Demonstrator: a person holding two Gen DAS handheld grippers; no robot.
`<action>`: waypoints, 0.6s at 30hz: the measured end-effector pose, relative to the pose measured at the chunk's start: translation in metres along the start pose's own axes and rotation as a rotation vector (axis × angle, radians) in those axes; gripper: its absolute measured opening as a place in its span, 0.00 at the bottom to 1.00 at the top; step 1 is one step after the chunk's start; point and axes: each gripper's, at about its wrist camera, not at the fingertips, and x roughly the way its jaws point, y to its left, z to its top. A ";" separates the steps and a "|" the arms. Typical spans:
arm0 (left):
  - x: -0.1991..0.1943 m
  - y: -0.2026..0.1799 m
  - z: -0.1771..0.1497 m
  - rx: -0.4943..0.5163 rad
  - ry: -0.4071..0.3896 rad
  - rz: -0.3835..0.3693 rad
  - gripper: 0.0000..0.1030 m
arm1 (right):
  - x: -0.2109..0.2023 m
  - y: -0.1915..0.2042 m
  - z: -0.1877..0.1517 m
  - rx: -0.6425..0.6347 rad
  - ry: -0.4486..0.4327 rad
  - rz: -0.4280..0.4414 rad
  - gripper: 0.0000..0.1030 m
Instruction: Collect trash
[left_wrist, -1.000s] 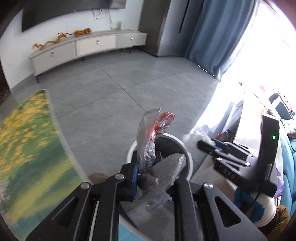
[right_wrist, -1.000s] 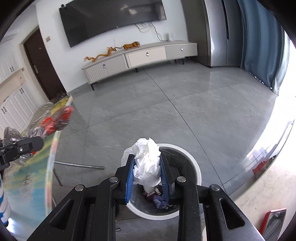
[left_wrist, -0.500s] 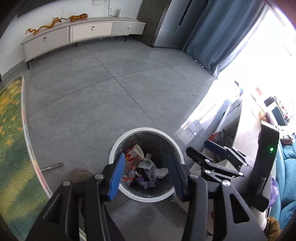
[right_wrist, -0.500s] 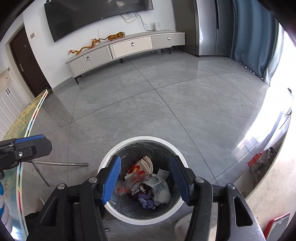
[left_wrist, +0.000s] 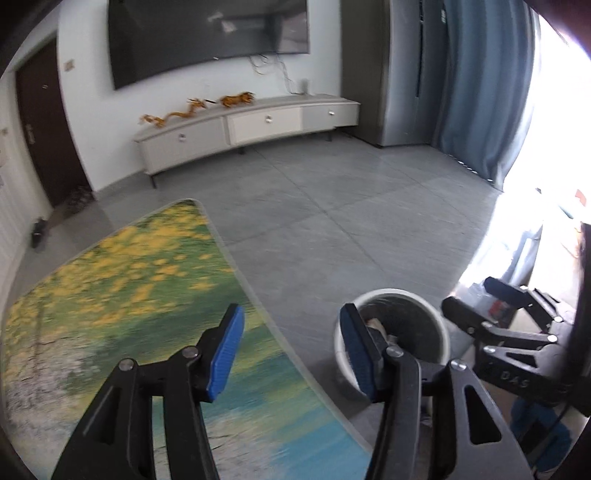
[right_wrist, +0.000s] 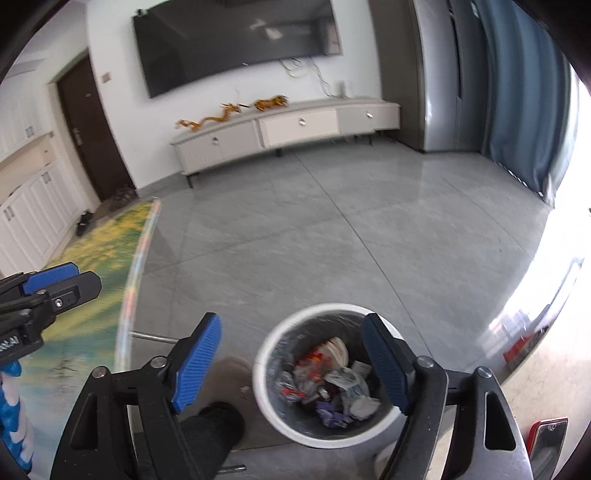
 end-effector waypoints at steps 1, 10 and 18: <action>-0.007 0.007 -0.003 -0.005 -0.011 0.020 0.51 | -0.004 0.009 0.002 -0.013 -0.009 0.009 0.76; -0.077 0.087 -0.031 -0.088 -0.108 0.218 0.55 | -0.033 0.103 0.012 -0.149 -0.079 0.112 0.85; -0.133 0.150 -0.060 -0.191 -0.169 0.358 0.56 | -0.044 0.173 0.016 -0.236 -0.133 0.158 0.96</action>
